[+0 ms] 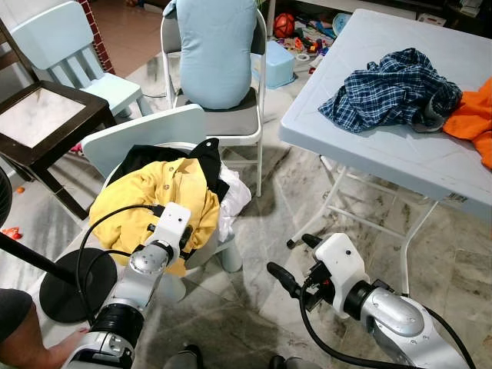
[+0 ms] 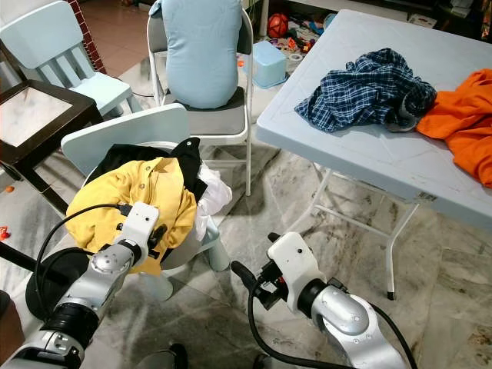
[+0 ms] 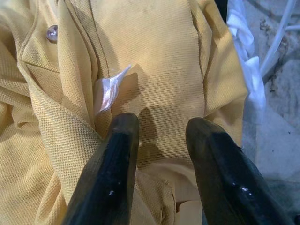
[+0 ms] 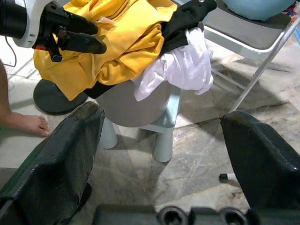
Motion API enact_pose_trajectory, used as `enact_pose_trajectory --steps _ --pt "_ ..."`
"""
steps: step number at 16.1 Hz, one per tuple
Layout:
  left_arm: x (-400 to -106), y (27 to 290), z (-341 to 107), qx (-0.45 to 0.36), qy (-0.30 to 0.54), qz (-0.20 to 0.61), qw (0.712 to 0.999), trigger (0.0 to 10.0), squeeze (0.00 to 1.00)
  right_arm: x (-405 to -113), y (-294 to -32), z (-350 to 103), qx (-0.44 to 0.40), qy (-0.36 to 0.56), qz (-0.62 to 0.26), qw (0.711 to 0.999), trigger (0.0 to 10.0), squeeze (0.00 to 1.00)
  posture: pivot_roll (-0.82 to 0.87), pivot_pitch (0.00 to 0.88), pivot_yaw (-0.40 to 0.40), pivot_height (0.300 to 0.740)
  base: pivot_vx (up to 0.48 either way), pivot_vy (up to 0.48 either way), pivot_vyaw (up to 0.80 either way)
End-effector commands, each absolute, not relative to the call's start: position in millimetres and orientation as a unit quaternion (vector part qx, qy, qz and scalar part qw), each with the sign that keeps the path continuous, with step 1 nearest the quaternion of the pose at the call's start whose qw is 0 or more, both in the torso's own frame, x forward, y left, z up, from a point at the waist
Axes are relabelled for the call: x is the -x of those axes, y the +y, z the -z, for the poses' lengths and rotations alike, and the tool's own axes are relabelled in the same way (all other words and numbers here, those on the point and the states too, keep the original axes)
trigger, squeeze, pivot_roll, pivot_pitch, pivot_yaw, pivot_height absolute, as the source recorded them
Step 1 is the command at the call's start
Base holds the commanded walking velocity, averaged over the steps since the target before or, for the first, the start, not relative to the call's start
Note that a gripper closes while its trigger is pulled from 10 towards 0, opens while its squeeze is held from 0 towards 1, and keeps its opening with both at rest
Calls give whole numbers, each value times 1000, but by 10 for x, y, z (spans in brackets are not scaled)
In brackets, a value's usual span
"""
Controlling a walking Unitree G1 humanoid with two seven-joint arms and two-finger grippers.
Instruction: Hang hanger
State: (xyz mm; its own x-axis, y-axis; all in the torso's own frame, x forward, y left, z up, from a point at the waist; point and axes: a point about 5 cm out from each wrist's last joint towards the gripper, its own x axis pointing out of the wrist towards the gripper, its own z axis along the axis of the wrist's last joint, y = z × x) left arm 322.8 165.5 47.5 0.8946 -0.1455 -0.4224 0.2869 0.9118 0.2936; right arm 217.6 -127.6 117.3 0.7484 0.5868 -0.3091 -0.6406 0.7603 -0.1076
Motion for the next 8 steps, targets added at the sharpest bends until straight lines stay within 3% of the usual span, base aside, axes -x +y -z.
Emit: enact_pose_trajectory --steps 1,7,8 --pt "-3225 1655 -447 -181 211 114 954 10000 1000 -2152 -1286 -1159 104 133 -329 929 10000 0 -97 167 -8 740 0 0 0" --pt "-3269 1561 -402 -204 222 129 945 10000 1000 -2147 -1293 -1162 107 132 -329 929 10000 0 -104 171 -7 740 0 0 0" --pt "-3246 1561 -355 -209 233 146 939 10000 863 -2147 -1293 -1161 107 132 -329 929 10000 0 -104 172 -9 740 0 0 0"
